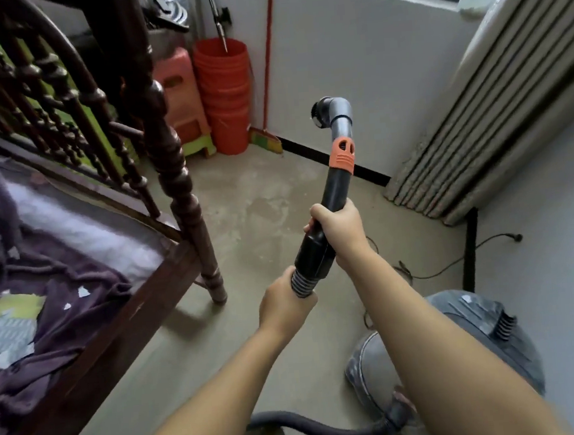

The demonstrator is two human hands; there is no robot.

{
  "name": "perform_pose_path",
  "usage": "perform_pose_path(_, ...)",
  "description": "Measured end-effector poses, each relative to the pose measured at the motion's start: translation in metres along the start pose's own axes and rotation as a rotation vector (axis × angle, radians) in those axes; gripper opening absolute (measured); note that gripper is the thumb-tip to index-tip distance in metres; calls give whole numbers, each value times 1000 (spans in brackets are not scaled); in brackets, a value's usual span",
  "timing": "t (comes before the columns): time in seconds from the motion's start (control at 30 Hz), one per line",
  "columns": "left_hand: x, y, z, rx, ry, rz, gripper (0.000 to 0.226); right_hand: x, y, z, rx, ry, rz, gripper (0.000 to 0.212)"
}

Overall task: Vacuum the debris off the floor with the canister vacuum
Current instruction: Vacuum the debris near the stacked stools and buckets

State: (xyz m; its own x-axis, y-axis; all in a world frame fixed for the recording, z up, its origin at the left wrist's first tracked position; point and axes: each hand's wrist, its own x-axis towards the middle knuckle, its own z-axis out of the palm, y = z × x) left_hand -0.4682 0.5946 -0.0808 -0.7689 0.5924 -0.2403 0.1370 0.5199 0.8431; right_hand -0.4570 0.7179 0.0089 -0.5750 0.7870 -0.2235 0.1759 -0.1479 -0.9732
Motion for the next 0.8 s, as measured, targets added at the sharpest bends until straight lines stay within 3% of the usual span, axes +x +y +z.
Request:
perform_pose_path(0.3, 94, 51, 11, -42, -32, -10, 9, 107, -39, -2, -49, -81, 21, 18)
perform_pose_path(0.63, 162, 78, 34, 1, 179, -106, 8, 200, -48, 5, -22, -324, 17, 18)
perform_pose_path(0.8, 195, 102, 54, -5, 223, -123, 11, 246, -55, -13, -18, -366, 18, 17)
